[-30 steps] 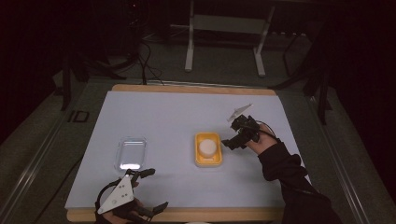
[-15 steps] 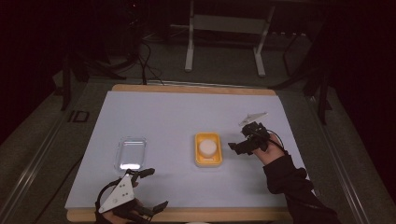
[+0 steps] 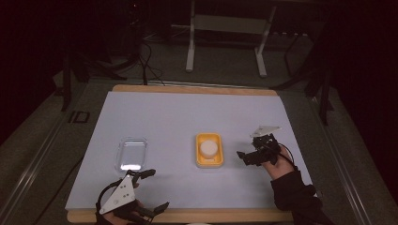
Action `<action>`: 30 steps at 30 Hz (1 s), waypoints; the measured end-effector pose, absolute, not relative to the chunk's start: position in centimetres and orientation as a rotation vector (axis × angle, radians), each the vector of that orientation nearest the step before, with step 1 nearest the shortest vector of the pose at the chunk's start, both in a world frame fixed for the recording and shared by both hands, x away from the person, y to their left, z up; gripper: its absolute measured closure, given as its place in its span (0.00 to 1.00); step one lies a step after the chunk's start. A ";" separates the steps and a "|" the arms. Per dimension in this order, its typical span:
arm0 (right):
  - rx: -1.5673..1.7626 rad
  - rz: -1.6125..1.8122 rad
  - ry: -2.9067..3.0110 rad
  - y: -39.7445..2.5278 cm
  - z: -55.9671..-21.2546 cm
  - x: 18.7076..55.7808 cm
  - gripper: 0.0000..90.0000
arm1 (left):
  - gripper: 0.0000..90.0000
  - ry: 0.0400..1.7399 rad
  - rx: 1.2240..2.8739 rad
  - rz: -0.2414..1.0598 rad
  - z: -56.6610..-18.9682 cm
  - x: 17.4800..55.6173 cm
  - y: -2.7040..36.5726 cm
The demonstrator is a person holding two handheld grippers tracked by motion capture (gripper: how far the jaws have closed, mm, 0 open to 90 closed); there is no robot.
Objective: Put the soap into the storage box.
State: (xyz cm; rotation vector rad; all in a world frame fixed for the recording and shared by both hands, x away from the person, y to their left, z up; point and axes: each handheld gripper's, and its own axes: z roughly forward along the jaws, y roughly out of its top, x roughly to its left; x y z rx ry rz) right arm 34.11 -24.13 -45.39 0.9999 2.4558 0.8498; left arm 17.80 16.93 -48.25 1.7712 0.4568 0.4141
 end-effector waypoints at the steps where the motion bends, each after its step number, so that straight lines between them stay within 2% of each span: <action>1: 1.008 0.848 2.454 -24.2 -45.5 33.9 0.13 | 0.00 0.457 1.772 0.414 -48.3 17.8 16.9; 14: 1.034 0.811 2.443 -25.0 -47.3 31.4 0.13 | 0.00 0.451 1.774 0.415 -48.2 17.7 16.9; 30: 1.104 0.894 2.345 -27.2 -46.9 29.0 0.13 | 0.00 0.447 1.781 0.418 -48.2 17.6 16.9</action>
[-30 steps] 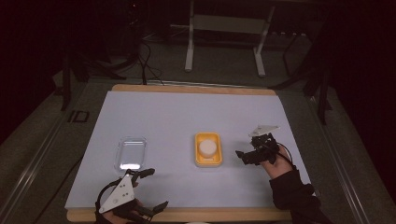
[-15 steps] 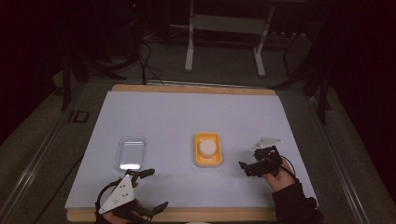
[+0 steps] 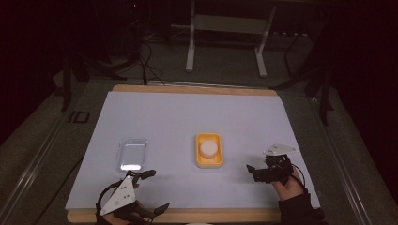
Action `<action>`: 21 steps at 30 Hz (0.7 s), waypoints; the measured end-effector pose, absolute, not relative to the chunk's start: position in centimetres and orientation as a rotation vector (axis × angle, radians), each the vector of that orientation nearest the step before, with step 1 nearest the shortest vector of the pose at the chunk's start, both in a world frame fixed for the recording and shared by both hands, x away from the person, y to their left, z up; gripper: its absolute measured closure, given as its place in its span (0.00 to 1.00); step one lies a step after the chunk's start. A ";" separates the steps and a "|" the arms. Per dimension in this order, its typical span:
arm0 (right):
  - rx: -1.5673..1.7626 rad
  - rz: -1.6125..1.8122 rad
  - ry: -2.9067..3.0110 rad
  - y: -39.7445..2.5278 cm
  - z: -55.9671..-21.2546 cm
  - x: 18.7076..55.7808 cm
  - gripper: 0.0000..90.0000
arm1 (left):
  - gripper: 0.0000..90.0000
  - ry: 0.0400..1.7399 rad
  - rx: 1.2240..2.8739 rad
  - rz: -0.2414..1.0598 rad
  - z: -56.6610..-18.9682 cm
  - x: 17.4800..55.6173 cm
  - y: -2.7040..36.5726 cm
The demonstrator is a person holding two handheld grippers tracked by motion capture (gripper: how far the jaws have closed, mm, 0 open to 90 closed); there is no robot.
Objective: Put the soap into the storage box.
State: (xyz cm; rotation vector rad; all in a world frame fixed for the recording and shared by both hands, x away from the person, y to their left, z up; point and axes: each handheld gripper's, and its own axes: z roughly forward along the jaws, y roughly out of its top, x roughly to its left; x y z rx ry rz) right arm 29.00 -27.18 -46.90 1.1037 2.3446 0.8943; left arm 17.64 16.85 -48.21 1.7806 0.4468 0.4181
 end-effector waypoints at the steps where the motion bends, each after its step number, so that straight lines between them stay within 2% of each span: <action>1: 1.107 0.895 2.340 -27.3 -46.9 28.8 0.13 | 0.00 0.446 1.781 0.418 -48.2 17.6 16.8; 21: 1.081 0.892 2.359 -27.3 -47.4 28.8 0.14 | 0.00 0.450 1.781 0.417 -48.2 17.6 16.8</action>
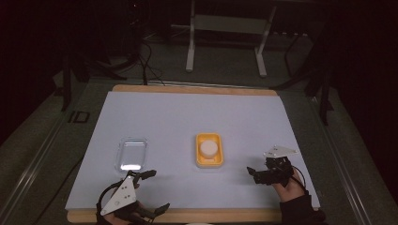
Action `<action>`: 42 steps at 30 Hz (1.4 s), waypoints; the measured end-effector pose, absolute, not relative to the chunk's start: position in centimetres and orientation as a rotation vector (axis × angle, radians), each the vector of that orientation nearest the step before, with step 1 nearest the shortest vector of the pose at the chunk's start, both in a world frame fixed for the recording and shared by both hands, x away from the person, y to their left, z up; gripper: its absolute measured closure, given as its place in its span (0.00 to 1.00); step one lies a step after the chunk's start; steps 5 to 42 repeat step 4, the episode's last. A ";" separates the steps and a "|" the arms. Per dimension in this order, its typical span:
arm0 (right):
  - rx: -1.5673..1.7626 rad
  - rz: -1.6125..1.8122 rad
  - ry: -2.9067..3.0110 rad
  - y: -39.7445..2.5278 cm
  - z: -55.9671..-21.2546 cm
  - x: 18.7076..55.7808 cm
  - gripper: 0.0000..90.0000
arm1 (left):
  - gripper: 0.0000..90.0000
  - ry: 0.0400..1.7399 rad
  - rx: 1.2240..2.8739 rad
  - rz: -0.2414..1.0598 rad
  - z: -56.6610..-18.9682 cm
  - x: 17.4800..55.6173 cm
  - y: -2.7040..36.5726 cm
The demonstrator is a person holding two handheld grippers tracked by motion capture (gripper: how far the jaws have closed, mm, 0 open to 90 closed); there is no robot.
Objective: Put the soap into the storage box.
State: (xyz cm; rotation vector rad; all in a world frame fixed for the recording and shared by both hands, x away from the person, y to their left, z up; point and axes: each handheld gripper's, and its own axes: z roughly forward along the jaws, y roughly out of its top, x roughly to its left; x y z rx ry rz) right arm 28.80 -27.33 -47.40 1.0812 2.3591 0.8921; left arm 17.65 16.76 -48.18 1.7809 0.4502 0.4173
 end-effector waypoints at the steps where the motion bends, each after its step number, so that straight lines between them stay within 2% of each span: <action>1: 1.082 0.889 2.359 -27.3 -47.4 28.8 0.14 | 0.00 0.450 1.780 0.418 -48.2 17.7 16.8; 42: 1.075 0.886 2.363 -27.2 -47.4 28.8 0.14 | 0.00 0.451 1.778 0.418 -48.2 17.7 16.8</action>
